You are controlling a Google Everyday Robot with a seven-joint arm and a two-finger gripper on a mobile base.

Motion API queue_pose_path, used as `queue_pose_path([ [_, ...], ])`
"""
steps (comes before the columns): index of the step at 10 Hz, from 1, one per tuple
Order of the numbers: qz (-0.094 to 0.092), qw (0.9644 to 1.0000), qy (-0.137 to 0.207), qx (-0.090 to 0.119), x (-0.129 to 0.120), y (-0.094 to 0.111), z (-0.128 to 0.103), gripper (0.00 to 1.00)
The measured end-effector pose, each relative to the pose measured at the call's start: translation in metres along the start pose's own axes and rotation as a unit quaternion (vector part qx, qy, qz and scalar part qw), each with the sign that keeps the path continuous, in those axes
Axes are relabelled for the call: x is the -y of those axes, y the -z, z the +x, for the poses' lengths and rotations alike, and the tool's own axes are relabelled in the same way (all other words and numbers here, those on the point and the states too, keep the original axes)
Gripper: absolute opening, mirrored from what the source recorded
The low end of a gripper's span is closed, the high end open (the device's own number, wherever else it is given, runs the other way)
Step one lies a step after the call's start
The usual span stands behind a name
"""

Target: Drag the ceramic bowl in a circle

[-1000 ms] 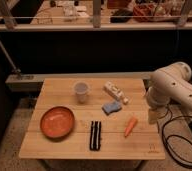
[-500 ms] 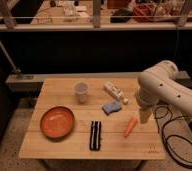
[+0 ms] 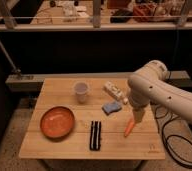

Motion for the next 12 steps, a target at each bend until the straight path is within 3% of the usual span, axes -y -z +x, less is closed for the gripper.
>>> queue_pose_path([
  [2,0.006,0.9996,0.029,-0.005,0.005,0.003,-0.024,0.8],
  [5,0.012,0.9984,0.055,-0.009,0.007,0.005,-0.031,0.8],
  [7,0.014,0.9969,0.077,-0.009,0.01,0.004,-0.05,0.8],
  [9,0.021,0.9936,0.11,-0.009,0.015,0.004,-0.082,0.8],
  [12,0.03,0.9883,0.15,-0.01,0.018,0.002,-0.099,0.8],
])
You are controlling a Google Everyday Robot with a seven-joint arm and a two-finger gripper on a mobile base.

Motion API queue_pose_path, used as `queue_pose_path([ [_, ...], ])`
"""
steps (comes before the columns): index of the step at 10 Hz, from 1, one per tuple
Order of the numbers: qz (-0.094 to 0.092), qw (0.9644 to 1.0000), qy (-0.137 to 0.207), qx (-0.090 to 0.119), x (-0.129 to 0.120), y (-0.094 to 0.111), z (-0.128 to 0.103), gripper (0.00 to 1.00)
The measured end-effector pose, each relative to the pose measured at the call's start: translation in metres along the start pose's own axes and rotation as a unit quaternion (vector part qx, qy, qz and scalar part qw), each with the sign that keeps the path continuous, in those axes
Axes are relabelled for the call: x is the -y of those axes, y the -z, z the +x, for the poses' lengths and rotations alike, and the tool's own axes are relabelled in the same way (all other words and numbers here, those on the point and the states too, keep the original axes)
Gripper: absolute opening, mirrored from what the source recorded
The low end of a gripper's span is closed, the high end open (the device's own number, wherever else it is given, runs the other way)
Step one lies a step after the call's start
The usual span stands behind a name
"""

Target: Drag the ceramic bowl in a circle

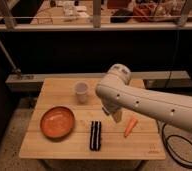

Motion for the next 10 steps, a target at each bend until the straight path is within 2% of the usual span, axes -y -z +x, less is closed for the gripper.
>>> queue_pose_path([
  [5,0.018,0.9982,0.057,-0.001,0.022,-0.005,-0.041,0.8],
  [8,0.029,0.9965,0.078,0.003,0.028,-0.009,-0.047,0.8],
  [10,0.037,0.9936,0.107,0.007,0.039,-0.015,-0.068,0.8],
])
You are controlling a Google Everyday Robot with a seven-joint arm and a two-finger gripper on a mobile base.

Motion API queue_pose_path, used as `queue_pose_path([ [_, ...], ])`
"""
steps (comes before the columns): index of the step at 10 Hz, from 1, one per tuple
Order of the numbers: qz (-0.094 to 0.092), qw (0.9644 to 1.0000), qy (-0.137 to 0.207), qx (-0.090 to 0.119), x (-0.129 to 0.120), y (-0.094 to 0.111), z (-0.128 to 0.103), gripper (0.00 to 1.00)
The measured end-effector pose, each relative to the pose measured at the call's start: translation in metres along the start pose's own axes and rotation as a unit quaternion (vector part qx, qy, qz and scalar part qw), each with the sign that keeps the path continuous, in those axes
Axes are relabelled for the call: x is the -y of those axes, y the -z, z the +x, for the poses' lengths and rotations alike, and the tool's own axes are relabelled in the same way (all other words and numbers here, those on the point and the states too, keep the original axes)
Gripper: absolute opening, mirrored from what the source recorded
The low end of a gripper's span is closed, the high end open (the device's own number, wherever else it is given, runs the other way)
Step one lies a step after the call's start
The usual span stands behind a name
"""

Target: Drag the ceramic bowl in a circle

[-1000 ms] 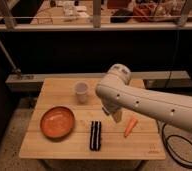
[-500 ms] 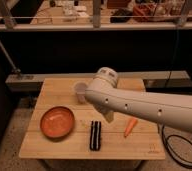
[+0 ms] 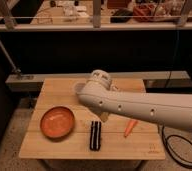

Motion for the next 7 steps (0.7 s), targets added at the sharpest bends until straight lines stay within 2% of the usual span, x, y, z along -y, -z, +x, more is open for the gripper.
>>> queue_pose_path([
  [3,0.011,0.9995,0.029,0.006,0.011,-0.007,-0.012,0.8],
  [7,0.028,0.9984,0.047,0.013,0.026,-0.02,-0.026,0.8],
])
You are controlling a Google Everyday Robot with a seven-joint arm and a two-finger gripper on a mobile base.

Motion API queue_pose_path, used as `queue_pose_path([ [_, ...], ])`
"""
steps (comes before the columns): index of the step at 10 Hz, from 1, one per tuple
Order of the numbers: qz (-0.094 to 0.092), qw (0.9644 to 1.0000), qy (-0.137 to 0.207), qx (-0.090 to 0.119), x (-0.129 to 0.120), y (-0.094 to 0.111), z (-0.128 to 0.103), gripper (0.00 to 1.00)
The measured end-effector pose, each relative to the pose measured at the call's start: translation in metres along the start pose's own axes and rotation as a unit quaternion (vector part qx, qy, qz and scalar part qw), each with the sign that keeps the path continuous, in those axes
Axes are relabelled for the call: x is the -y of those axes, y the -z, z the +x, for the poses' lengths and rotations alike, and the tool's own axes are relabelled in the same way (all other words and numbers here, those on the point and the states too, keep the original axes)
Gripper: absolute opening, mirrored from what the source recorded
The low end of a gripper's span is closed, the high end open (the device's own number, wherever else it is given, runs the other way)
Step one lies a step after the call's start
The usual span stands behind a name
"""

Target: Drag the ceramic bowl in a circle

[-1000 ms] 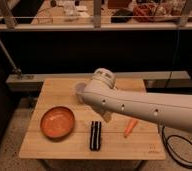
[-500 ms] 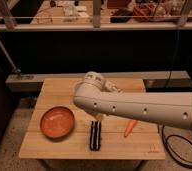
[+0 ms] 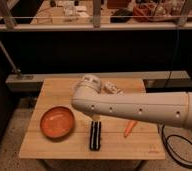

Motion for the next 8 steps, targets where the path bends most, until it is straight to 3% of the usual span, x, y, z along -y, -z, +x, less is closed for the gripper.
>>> queue_pose_path([
  [2,0.008,0.9999,0.008,0.001,0.005,-0.006,-0.003,0.78],
  [3,0.012,0.9999,0.013,0.002,0.007,-0.009,-0.004,0.73],
  [8,0.027,0.9989,0.037,0.001,0.027,-0.019,-0.016,0.22],
])
